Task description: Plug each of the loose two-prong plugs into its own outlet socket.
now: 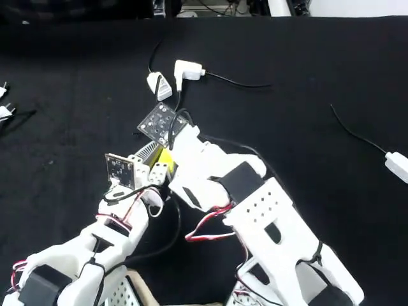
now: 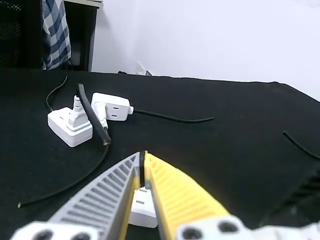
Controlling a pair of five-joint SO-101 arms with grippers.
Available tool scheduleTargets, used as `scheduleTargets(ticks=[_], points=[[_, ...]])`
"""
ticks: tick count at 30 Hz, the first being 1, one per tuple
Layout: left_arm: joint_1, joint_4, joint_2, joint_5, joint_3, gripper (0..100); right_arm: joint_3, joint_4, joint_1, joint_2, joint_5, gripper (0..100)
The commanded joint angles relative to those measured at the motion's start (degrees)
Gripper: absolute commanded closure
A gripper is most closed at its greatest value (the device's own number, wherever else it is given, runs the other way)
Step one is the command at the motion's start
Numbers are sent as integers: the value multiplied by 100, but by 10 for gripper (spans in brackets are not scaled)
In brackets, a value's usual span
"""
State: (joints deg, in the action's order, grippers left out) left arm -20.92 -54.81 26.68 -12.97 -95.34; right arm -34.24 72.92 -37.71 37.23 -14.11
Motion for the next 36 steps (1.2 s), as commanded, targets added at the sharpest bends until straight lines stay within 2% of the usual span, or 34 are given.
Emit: scheduleTargets(ticks=[1, 10, 18, 22, 26, 31, 36], points=[[-40, 44, 9, 0, -101, 970, 479, -193, -97, 207, 79, 986], [92, 44, 9, 9, -101, 969, 541, -185, -62, 198, 273, 986], [1481, 53, 9, 9, -101, 969, 1024, -149, 53, -198, 255, 986], [2026, 62, 0, 0, -101, 970, 1754, -132, 378, -1235, 229, 986], [2290, 141, 0, -26, -101, 970, 2686, 158, 475, -2431, -70, 986], [2053, 853, 44, 0, -101, 969, 4171, 651, 747, -3873, -149, 986], [1982, 888, 18, 0, -101, 969, 5833, 1336, 1125, -5411, -501, 986]])
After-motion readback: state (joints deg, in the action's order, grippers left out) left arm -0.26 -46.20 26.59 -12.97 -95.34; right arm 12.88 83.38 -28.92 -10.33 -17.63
